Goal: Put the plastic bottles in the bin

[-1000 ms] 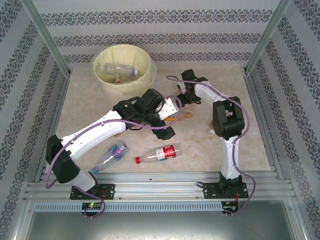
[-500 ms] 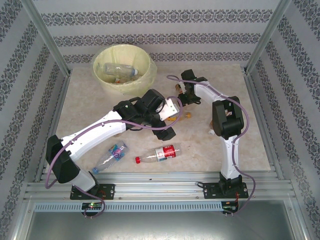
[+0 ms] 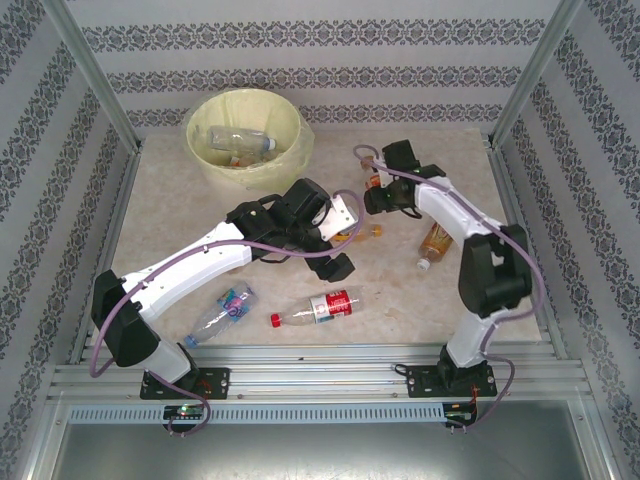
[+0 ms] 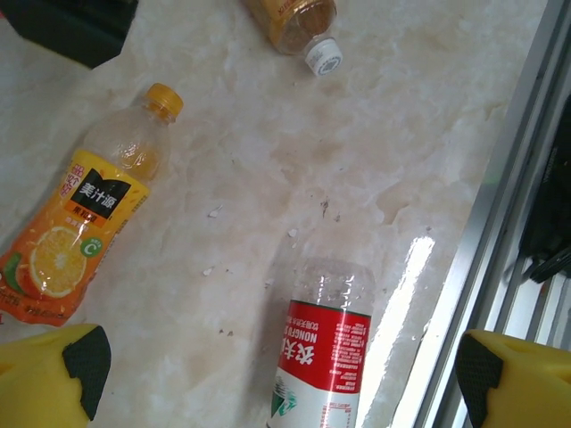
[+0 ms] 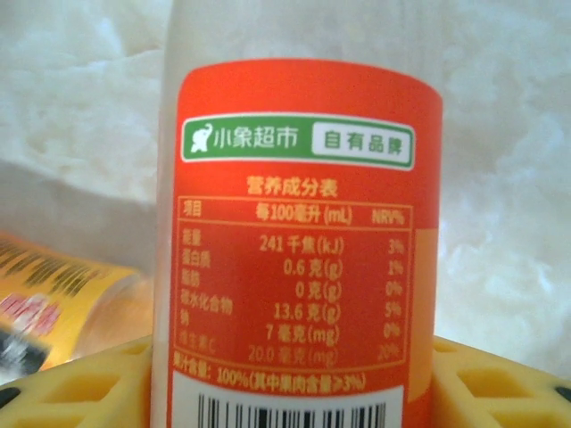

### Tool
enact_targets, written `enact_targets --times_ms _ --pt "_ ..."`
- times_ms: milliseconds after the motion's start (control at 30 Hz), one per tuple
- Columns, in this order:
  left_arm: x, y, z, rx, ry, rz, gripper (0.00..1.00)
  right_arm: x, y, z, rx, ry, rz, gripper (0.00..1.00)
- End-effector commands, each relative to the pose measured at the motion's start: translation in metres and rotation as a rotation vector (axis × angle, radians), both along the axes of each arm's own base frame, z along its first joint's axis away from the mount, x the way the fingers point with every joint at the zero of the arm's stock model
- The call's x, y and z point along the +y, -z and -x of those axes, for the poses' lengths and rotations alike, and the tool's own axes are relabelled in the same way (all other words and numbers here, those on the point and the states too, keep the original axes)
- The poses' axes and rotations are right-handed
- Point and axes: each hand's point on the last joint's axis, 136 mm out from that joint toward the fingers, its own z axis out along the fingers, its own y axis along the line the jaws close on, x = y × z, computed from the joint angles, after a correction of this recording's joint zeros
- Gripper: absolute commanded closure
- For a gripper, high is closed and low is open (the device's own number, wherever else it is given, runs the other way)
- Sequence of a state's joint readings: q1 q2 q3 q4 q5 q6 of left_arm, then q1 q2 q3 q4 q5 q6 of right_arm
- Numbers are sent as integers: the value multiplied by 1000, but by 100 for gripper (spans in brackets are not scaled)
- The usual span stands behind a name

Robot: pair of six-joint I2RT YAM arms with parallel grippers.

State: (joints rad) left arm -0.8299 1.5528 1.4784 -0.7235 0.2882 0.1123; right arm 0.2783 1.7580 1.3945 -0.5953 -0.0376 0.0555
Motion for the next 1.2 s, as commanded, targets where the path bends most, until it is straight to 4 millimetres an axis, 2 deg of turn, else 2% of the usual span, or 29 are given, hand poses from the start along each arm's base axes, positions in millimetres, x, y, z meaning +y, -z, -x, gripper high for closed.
enact_targets --times_ms 0,167,300,467,700,867,967,1067,1167 --pt "-10 -34 2 -8 -27 108 0 5 -20 19 -38 52 -129 40" --pt "-18 -55 -3 69 -126 225 0 12 -48 58 -97 94 -320 40" --pt "-17 -58 -14 185 -286 336 0 16 -67 91 -138 82 -406 39" --pt "-23 -69 -20 310 -391 481 0 23 -81 131 -173 30 -510 39" --pt "-35 -79 -46 362 -448 662 1 43 -95 185 -211 -89 -648 38" --pt "-37 -75 -66 360 -490 715 3 50 -101 211 -215 -136 -718 38" --pt "-44 -71 -72 399 -478 760 6 55 -104 224 -213 -175 -747 38" --pt "-48 -68 -75 419 -478 781 9 58 -106 231 -217 -204 -761 38" --pt "-49 -71 -79 428 -478 814 16 61 -106 233 -209 -220 -761 38"
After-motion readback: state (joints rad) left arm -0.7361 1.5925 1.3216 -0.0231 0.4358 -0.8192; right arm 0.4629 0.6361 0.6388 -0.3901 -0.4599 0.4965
